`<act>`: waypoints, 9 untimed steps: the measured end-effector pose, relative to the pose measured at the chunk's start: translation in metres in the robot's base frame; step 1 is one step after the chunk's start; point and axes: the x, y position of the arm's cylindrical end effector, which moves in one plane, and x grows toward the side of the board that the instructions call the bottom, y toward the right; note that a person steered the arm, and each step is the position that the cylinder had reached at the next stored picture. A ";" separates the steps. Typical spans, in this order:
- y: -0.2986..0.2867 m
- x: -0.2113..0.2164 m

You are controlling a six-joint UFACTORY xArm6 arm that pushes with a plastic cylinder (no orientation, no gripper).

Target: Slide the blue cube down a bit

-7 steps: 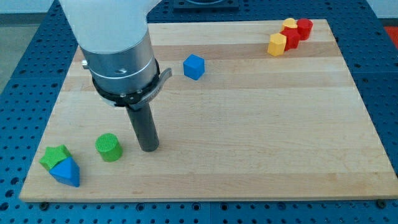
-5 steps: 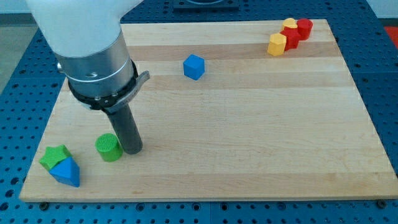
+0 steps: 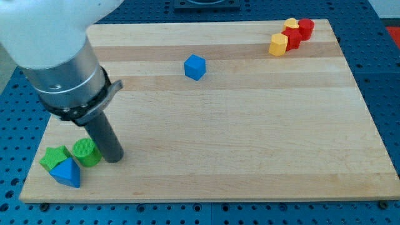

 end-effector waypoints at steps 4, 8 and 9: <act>0.202 -0.117; 0.150 -0.265; 0.126 -0.247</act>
